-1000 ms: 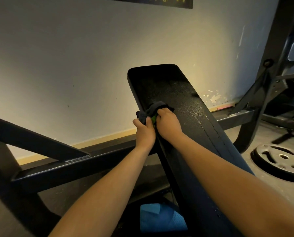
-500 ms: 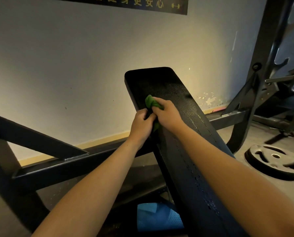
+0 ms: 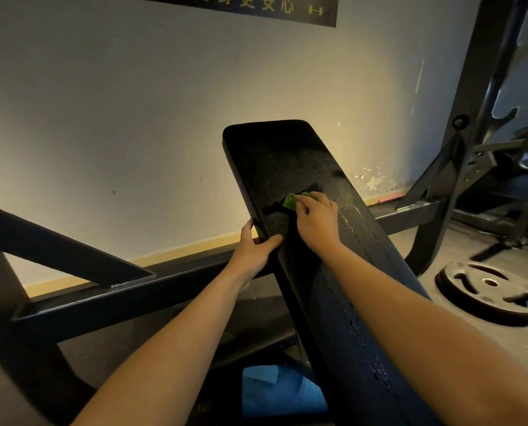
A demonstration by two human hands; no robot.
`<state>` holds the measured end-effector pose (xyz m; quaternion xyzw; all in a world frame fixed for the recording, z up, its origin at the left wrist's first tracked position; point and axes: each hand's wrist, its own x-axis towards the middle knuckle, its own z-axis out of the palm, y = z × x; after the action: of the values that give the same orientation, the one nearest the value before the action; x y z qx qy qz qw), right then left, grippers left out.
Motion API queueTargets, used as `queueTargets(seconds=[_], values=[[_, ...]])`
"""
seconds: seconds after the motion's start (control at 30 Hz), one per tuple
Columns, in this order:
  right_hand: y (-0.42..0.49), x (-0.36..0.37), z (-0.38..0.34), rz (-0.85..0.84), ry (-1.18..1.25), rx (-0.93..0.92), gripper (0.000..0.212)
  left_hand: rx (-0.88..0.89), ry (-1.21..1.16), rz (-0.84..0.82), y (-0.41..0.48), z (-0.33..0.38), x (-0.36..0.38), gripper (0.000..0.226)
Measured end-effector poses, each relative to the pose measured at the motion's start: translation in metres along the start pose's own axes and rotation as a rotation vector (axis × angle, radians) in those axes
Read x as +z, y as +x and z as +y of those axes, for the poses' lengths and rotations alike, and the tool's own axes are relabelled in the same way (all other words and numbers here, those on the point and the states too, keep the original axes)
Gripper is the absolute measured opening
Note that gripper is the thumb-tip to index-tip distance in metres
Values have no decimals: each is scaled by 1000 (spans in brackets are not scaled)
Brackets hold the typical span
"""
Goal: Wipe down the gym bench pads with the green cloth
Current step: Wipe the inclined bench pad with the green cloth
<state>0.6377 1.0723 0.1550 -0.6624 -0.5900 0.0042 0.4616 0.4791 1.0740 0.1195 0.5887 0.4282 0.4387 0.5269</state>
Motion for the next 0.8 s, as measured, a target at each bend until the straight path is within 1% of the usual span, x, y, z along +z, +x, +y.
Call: queueTargets(seconds=[0.03,0.07,0.17,0.2,0.27,0.3,0.33,0.4,0.47,0.5,0.57,0.63,0.7,0.8], values=[[-2,2,-3,15,1,-30,34,-2,-14,-16,-3,0,-1,75],[-6,4,-8,13,7,-78,33,2,-20,-19,-4,0,-1,68],[-21,17,-29,-98,64,-274,32,32,40,-28,-3,-1,-1,20],[-24,21,-34,-139,72,-333,32,42,82,-25,-2,-1,-1,15],[-21,22,-34,-207,54,-410,33,64,104,-12,-2,-3,-2,19],[-16,19,-30,-227,26,-424,35,78,60,-17,-3,-3,-3,28],[-10,15,-25,-229,-1,-420,36,79,5,-22,-3,-4,-3,44],[3,6,-10,-156,-43,-347,39,36,-33,-15,-4,-5,-4,76],[15,-1,7,-12,-62,-206,39,19,44,-1,-2,-7,-3,88],[18,-2,12,51,-55,-130,39,20,62,4,-2,-7,-3,89],[19,1,12,117,-28,-1,39,26,60,11,-1,-7,-3,89],[12,10,-1,145,0,47,39,50,56,6,-2,-8,0,88],[0,21,-21,129,36,-18,36,85,57,0,-2,-9,3,80],[-16,35,-42,17,70,-233,29,118,135,8,-6,-3,7,47]])
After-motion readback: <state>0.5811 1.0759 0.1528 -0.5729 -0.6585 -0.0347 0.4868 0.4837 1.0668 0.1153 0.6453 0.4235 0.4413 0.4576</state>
